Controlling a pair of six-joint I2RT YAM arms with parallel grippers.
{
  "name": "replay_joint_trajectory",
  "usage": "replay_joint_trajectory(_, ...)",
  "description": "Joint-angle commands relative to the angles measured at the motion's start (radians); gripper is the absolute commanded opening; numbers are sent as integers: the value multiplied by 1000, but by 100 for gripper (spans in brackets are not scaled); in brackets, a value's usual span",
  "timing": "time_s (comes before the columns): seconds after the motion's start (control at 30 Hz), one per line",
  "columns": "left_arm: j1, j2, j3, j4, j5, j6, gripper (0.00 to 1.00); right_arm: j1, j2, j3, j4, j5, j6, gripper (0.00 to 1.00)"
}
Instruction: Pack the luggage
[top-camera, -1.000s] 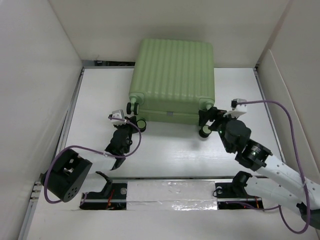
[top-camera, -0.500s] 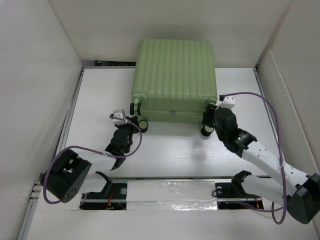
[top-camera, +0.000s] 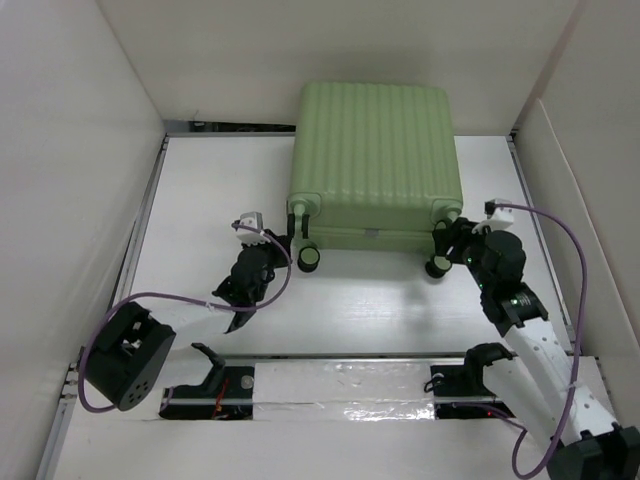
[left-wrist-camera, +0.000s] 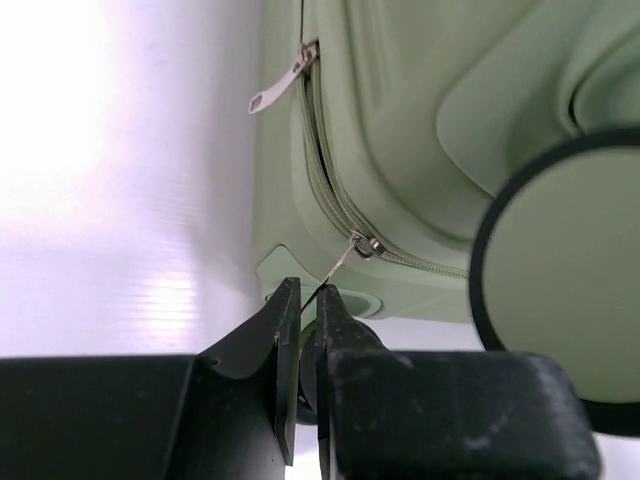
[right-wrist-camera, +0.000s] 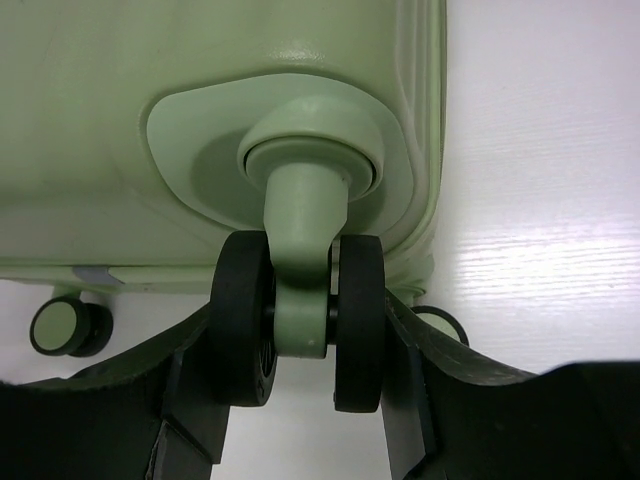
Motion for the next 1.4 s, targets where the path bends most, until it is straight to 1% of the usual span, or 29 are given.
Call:
replay_joint_trajectory(0.0, 89, -53, 22, -103, -277, -43, 0, -199, -117, 39, 36, 84, -73, 0)
replay_joint_trajectory(0.03, 89, -59, 17, -108, -277, -46, 0, -262, -119, 40, 33, 53, -76, 0)
replay_joint_trajectory(0.1, 98, -74, 11, -120, -286, -56, 0, -342, -116, 46, 22, -12, -83, 0)
replay_joint_trajectory(0.13, 98, -77, 9, -122, -286, -56, 0, -342, -117, 48, 22, -32, -90, 0)
replay_joint_trajectory(0.17, 98, -82, 8, -126, -300, -56, 0, -388, -122, 49, 13, -49, -93, 0)
replay_joint_trajectory(0.2, 98, -92, 6, -132, -296, -62, 0, -402, -134, 51, 10, -72, -94, 0)
replay_joint_trajectory(0.33, 164, -96, 9, -114, -245, -73, 0, -402, -131, 62, 7, -116, -105, 0)
replay_joint_trajectory(0.37, 175, -91, 14, -105, -206, -77, 0, -402, -130, 65, 13, -138, -108, 0)
replay_joint_trajectory(0.4, 175, -90, 6, -41, -182, -74, 0, -402, -130, 60, 31, -202, -113, 0)
replay_joint_trajectory(0.43, 175, -88, -23, -2, -149, -73, 0, -402, -127, 56, 45, -225, -116, 0)
replay_joint_trajectory(0.47, 175, -88, -38, 38, -34, -79, 0, -402, -122, 68, 35, -240, -117, 0)
replay_joint_trajectory(0.5, 175, -82, -50, 126, 38, -70, 0, -402, -117, 75, 33, -276, -126, 0)
replay_joint_trajectory(0.53, 151, -83, -69, 162, 106, -51, 0, -402, -110, 83, 27, -282, -131, 0)
replay_joint_trajectory(0.57, 93, -86, -76, 203, 190, 17, 0, -402, -108, 103, 3, -284, -133, 0)
replay_joint_trajectory(0.6, 78, -97, -76, 226, 262, 39, 0, -402, -104, 109, -4, -273, -137, 0)
replay_joint_trajectory(0.67, 57, -117, -93, 220, 383, 30, 0, -402, -97, 118, -27, -254, -139, 0)
replay_joint_trajectory(0.7, 48, -137, -110, 248, 431, 35, 0, -402, -96, 125, -27, -253, -137, 0)
replay_joint_trajectory(0.73, 48, -143, -125, 244, 445, 38, 0, -402, -94, 125, -24, -257, -133, 0)
replay_joint_trajectory(0.77, 48, -148, -147, 242, 460, 35, 4, -402, -88, 126, -25, -264, -130, 0)
replay_joint_trajectory(0.8, 48, -137, -156, 262, 479, 59, 12, -402, -87, 128, -24, -282, -125, 0)
replay_joint_trajectory(0.83, 48, -125, -155, 263, 491, 67, 23, -402, -87, 126, -21, -293, -117, 0)
replay_joint_trajectory(0.87, 48, -108, -149, 266, 514, 67, 27, -402, -87, 125, -15, -299, -117, 0)
replay_joint_trajectory(0.93, 48, -44, -135, 325, 571, 63, 37, -402, -93, 116, -10, -291, -116, 0)
replay_joint_trajectory(0.97, 38, -16, -114, 345, 615, 55, 39, -402, -96, 111, -1, -290, -116, 0)
replay_joint_trajectory(1.0, 38, 34, -106, 393, 629, 50, 40, -402, -99, 108, 5, -294, -114, 0)
replay_joint_trajectory(1.13, -17, 107, -72, 443, 622, 43, 42, -402, -88, 112, 2, -299, -120, 0)
replay_joint_trajectory(1.23, -67, 127, -47, 437, 553, 52, 42, -402, -87, 111, 1, -302, -123, 0)
replay_joint_trajectory(1.33, -104, 136, -26, 417, 435, 52, 42, -402, -90, 106, 4, -307, -125, 0)
replay_joint_trajectory(1.37, -104, 138, -21, 415, 356, 52, 42, -402, -91, 106, 4, -307, -125, 0)
